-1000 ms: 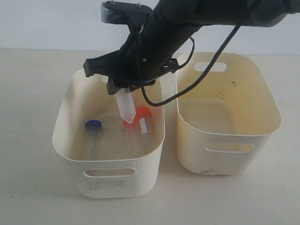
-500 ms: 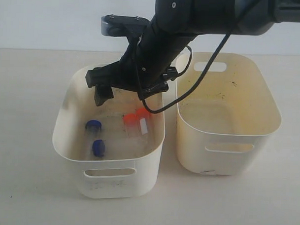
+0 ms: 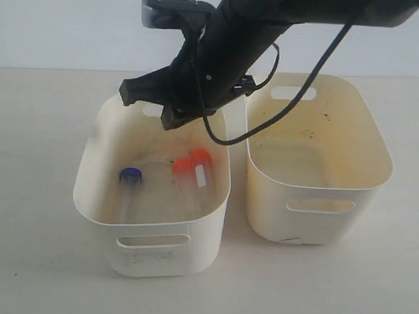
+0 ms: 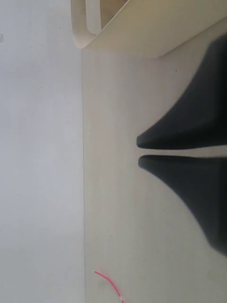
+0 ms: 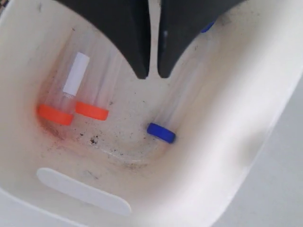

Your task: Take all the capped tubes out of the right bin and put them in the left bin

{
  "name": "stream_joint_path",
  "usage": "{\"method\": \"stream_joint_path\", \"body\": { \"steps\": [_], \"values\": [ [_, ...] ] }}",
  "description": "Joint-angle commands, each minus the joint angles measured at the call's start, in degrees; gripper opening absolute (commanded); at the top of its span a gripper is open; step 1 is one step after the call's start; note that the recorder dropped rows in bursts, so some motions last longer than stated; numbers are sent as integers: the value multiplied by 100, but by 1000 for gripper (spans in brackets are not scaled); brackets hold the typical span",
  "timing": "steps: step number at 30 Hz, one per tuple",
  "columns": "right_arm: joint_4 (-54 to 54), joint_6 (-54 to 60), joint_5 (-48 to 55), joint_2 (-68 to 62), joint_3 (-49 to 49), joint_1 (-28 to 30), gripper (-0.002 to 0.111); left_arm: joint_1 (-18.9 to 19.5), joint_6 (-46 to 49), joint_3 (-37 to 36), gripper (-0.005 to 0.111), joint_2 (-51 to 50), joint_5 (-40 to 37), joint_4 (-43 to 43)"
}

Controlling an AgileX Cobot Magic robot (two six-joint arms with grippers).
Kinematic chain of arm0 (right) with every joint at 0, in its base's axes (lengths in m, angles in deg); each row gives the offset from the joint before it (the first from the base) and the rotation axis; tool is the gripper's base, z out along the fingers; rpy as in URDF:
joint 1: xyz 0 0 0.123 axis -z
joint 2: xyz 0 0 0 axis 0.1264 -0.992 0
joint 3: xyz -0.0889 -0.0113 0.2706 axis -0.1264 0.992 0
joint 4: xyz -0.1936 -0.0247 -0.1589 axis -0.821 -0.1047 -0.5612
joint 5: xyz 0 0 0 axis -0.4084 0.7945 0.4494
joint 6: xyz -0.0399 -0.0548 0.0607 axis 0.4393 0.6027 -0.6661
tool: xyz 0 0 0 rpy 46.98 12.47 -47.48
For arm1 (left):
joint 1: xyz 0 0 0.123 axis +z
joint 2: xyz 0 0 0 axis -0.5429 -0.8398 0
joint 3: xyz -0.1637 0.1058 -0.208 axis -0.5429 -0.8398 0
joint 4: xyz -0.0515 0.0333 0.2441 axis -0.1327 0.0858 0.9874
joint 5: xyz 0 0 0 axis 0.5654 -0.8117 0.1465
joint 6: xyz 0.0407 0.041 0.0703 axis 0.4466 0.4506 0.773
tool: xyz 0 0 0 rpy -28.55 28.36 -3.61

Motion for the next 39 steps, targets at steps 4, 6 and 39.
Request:
{"method": "stream_joint_path", "body": {
  "steps": [4,6,39],
  "values": [
    [-88,33,546,781,5,-8,1,0,-11,19,4,22,49,-11],
    [-88,33,791,1009,5,-8,1,0,-11,19,4,22,49,-11],
    [52,-109,1954,1635,5,4,1,0,-11,19,4,22,49,-11]
  ]
}}
